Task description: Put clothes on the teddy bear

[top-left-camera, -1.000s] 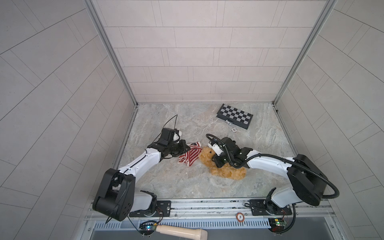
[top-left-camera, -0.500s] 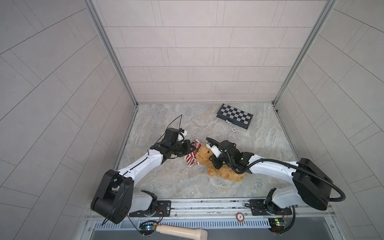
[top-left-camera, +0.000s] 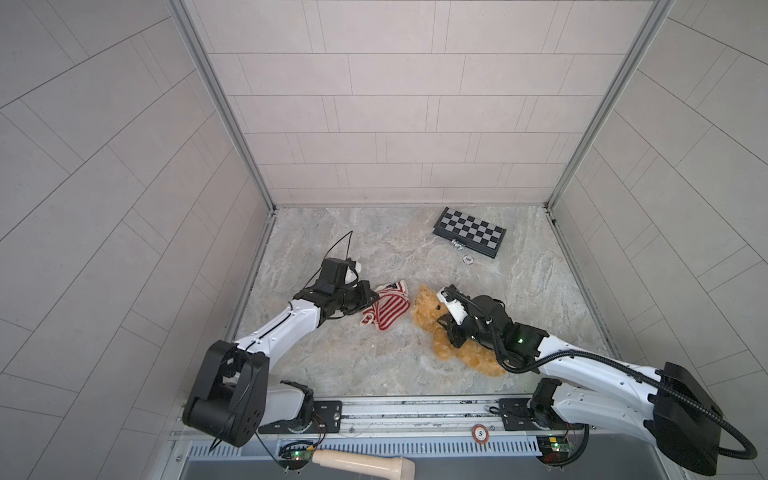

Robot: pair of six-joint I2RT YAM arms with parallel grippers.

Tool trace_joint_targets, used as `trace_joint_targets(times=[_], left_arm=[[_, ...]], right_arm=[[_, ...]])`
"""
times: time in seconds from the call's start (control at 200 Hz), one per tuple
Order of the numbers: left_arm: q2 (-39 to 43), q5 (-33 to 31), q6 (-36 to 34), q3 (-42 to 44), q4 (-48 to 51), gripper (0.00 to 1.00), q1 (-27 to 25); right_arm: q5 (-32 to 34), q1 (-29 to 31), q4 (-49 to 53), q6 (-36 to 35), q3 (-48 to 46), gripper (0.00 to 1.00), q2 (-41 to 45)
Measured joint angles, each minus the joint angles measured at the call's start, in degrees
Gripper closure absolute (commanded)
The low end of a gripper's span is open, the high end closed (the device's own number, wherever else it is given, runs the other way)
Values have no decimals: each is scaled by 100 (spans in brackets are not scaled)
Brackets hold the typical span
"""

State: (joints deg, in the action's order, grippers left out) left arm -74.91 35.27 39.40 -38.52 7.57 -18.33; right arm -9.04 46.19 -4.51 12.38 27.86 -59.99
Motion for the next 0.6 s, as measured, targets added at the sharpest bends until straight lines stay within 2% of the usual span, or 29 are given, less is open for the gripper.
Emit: trace_joint_targets(times=[0.315, 0.601], left_arm=[[-76, 149, 101, 0, -291, 100, -391], [37, 402, 157, 0, -474, 100, -409]], right_arm=[[-511, 236, -494, -247, 601, 100, -1060], [-516, 205, -450, -643, 605, 100, -1665]])
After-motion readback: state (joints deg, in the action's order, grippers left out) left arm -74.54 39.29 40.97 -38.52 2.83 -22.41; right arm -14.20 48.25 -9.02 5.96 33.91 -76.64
